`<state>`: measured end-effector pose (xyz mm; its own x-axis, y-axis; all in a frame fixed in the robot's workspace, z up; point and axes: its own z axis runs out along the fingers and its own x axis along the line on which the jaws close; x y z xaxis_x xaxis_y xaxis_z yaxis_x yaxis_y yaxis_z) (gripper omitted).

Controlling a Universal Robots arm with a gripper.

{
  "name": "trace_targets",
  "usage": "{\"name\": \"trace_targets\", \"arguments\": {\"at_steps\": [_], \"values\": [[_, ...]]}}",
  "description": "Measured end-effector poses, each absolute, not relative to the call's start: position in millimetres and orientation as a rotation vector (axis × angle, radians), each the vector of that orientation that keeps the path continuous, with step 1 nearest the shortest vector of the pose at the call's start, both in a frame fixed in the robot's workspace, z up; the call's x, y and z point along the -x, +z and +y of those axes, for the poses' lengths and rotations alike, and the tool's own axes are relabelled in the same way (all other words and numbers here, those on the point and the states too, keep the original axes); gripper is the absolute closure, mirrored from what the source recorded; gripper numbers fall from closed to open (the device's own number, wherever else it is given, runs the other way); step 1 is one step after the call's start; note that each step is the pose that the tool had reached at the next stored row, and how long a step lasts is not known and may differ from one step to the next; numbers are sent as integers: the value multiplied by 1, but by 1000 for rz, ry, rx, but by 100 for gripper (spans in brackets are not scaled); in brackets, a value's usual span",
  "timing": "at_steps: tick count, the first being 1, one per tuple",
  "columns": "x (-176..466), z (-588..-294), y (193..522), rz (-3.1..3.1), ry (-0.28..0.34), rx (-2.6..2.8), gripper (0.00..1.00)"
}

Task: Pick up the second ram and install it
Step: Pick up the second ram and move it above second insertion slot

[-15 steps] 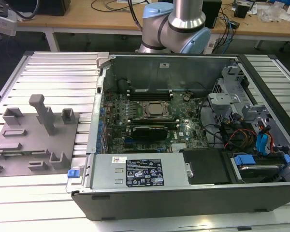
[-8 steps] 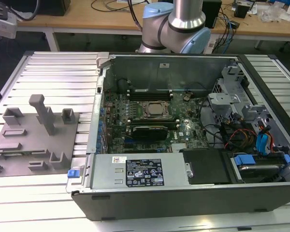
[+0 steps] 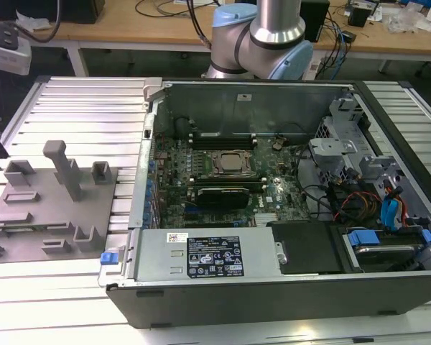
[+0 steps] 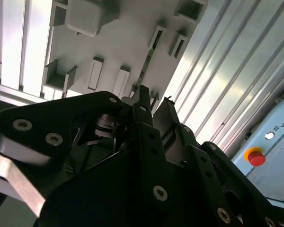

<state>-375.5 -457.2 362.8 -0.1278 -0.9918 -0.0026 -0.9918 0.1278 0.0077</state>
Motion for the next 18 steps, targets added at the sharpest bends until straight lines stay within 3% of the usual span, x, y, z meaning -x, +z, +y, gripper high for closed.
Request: {"name": "trace_targets", "arguments": {"at_steps": [18], "values": [[376,-462,345,-2341,-17,-2095,70]]}}
